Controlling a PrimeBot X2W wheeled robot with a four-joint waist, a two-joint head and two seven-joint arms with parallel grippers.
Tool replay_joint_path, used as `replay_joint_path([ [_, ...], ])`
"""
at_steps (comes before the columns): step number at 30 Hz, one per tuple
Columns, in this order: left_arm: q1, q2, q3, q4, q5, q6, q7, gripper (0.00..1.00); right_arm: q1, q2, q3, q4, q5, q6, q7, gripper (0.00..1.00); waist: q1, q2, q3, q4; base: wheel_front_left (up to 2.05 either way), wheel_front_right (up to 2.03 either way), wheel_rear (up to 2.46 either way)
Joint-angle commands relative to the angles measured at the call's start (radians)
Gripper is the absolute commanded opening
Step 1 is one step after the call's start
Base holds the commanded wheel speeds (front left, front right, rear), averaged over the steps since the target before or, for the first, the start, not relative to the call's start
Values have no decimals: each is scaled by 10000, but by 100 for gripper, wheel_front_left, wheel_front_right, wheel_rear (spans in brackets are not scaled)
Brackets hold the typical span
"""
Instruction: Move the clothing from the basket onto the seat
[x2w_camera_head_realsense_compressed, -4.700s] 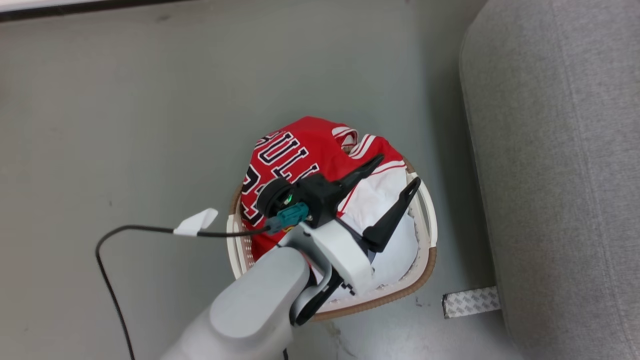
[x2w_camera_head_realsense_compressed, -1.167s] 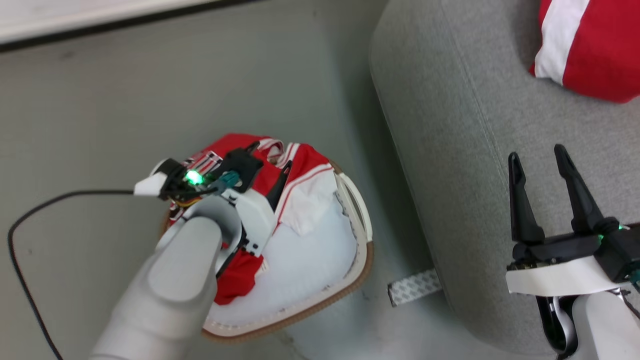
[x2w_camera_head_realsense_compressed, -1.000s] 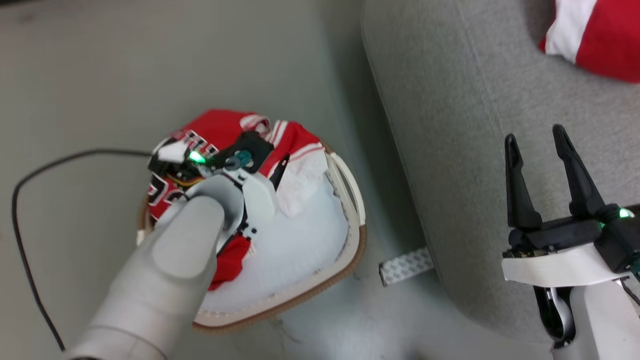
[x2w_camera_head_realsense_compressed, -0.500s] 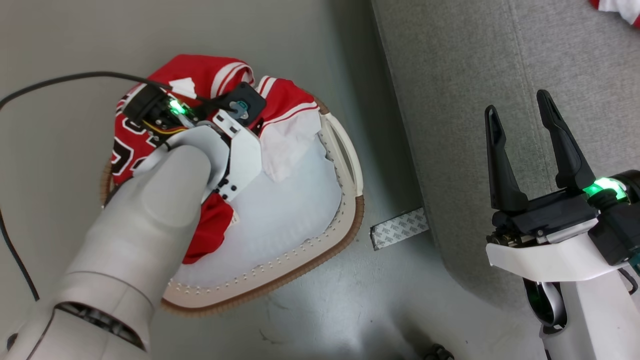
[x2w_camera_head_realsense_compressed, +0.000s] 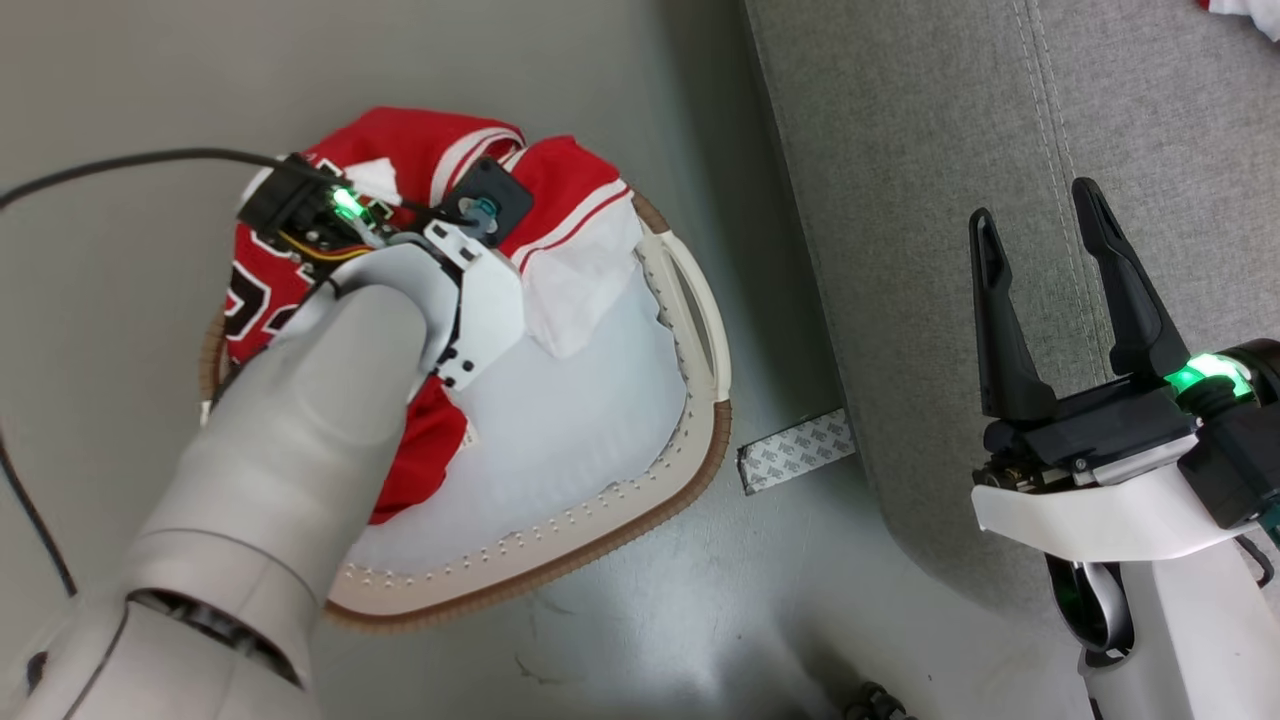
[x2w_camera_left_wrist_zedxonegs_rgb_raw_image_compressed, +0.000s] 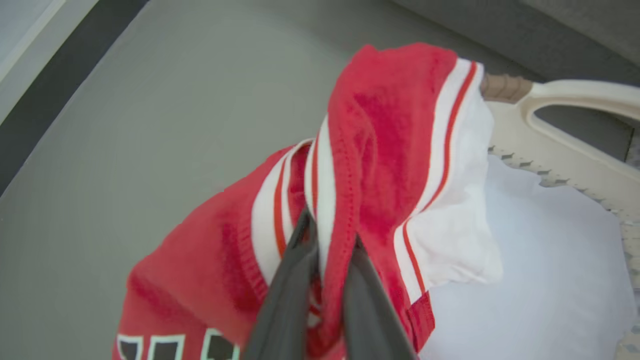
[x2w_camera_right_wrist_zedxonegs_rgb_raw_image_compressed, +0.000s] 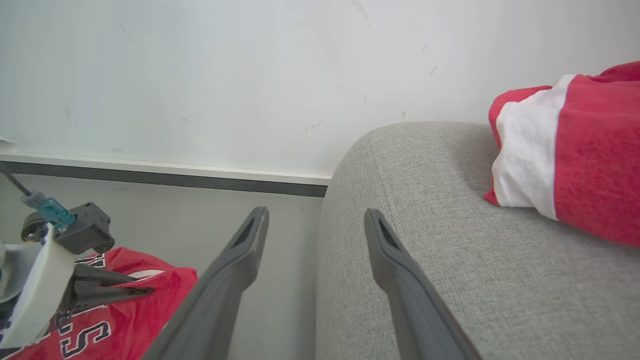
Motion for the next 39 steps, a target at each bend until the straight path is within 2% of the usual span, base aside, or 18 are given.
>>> replay_joint_path([
  [1, 33, -46, -64, 119, 8, -2, -109, 0, -9, -5, -38, 46, 129, -22, -1, 100, -1, 0, -31, 22, 0, 0, 0],
  [10, 228, -342, 67, 186, -467, 21, -724, 0, 161, -5, -200, 237, -29, -22, -1, 100, -1, 0, -467, 285, 0, 0, 0],
  [16, 610, -553, 623, 81, -1300, 156, -1389, 0, 432, -6, -401, 411, -255, -22, -1, 100, -1, 0, -1290, 732, 0, 0, 0],
  [26, 1770, -723, 1319, -877, -2620, 139, -1930, 0, 1515, -11, -964, 1061, -759, -22, -1, 100, -1, 0, -3759, 1918, 0, 0, 0],
  [39, 3816, -728, 1764, -3256, -3883, 220, -1966, 0, 3367, -14, -1140, 2081, -1125, -22, -1, 100, -1, 0, -7203, 3146, 0, 0, 0],
])
